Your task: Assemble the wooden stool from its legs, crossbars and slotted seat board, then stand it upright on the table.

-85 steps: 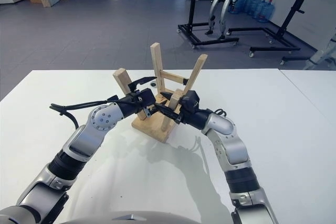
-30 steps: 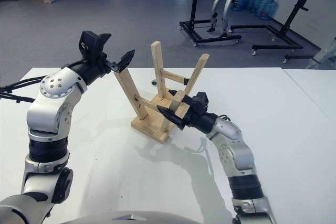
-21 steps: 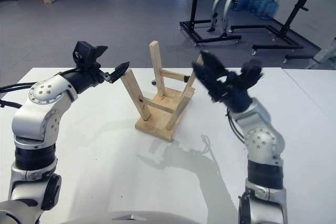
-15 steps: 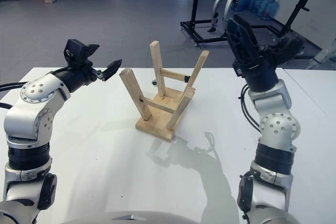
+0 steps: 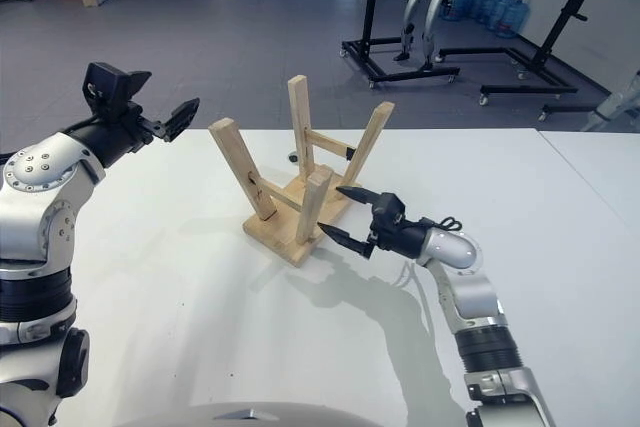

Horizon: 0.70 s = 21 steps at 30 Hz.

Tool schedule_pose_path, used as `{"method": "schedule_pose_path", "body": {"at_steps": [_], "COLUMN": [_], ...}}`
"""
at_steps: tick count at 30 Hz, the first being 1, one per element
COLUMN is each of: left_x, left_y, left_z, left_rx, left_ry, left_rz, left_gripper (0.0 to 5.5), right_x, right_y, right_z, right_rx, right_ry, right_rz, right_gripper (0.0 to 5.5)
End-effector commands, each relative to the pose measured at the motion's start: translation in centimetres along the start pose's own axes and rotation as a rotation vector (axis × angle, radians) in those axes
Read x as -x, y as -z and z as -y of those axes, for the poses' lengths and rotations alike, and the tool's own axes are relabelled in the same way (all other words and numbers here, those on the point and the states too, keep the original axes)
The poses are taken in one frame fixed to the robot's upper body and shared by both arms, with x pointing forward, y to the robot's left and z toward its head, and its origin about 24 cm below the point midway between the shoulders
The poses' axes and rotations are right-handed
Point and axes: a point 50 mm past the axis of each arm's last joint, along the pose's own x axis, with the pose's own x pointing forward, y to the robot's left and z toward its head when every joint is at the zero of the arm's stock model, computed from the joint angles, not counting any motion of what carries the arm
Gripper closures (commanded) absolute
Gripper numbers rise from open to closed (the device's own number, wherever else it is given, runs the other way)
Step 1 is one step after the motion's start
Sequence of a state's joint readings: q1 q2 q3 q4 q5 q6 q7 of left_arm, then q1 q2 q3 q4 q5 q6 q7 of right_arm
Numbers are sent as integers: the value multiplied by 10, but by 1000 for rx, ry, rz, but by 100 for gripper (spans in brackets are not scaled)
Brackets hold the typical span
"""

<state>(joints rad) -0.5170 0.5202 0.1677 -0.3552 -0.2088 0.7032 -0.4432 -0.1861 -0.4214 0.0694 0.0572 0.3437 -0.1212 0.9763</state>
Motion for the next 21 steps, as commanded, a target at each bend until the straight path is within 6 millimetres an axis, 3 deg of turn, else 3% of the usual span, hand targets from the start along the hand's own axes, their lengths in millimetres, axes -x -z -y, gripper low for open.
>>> {"method": "schedule_pose_path", "body": {"at_steps": [1, 3, 7, 12, 17, 21], "left_x": [2, 3, 7, 6, 8, 8], "left_y": [3, 3, 5, -1, -8, -14], "left_z": [-1, -1, -5, -9, -16, -20], "left_rx": [-17, -22, -25, -34, -52, -59], "left_ry": [-16, -19, -42, -59, -80, -96], "left_rz": [-17, -18, -24, -5, 8, 25], "left_gripper": [104, 104, 104, 104, 104, 104], "right_x": [-30, -27, -2, -37, -34, -53], "right_y": [-10, -20, -32, -34, -32, -32], "right_z": [-16, -22, -13, -36, -41, -44], "right_rx": [28, -16, -92, -134, -162, -142], "right_ry": [-60, -124, -236, -235, -230, -205], "right_rz": [58, 83, 25, 87, 84, 101], "right_gripper": [158, 158, 158, 158, 158, 158]}}
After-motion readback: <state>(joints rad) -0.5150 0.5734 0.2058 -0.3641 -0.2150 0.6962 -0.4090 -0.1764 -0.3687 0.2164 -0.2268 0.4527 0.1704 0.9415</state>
